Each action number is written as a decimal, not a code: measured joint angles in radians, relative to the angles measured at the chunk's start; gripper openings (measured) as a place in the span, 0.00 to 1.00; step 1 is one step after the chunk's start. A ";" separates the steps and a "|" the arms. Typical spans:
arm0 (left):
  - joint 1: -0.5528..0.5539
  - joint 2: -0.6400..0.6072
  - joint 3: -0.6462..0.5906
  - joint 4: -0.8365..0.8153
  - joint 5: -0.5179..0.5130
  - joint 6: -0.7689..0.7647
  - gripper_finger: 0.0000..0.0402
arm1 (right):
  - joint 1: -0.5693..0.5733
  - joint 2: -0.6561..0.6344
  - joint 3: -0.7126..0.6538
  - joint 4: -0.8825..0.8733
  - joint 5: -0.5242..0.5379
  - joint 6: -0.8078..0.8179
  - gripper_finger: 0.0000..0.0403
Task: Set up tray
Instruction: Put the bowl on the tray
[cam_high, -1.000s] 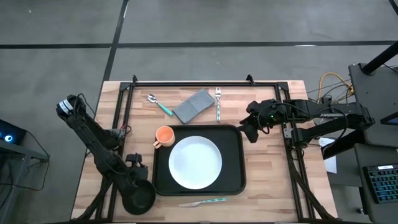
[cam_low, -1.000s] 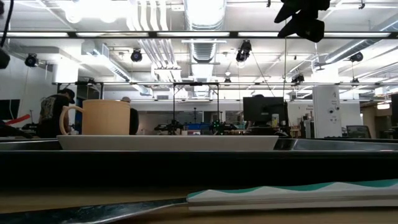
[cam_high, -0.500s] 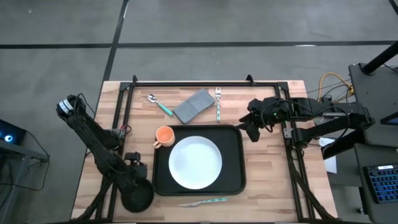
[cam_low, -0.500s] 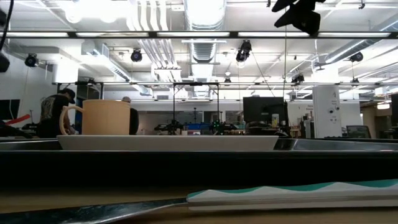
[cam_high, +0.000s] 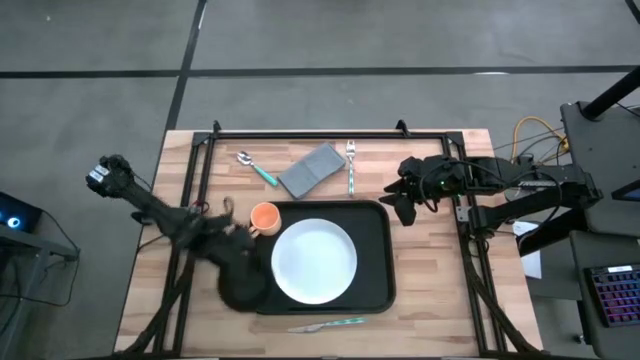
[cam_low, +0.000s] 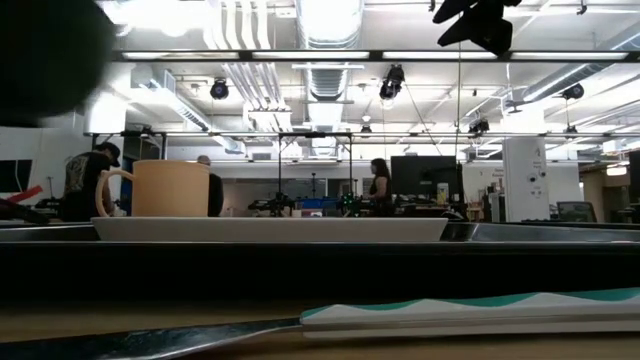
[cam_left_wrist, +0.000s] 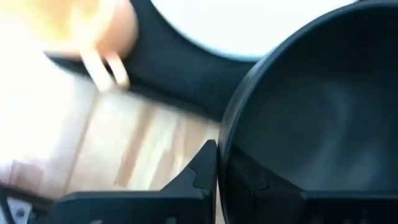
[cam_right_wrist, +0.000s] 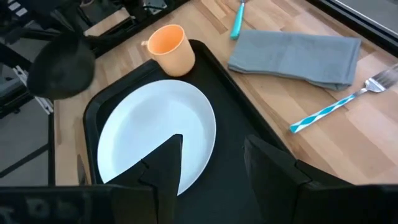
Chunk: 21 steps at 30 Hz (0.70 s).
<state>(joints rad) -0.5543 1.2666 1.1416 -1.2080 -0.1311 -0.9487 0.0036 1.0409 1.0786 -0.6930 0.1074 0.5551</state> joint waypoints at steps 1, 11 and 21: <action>0.044 0.008 0.011 0.009 -0.004 0.019 0.00 | 0.000 0.000 0.000 0.000 0.000 0.000 0.40; 0.385 0.168 0.071 0.303 -0.103 0.292 0.00 | 0.000 0.000 -0.001 0.001 0.000 -0.003 0.40; 0.439 0.379 0.178 0.353 0.004 0.300 0.00 | 0.000 0.000 -0.001 0.002 0.000 -0.017 0.40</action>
<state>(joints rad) -0.1154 1.6458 1.3192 -0.8551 -0.1270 -0.6488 0.0036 1.0412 1.0779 -0.6910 0.1074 0.5385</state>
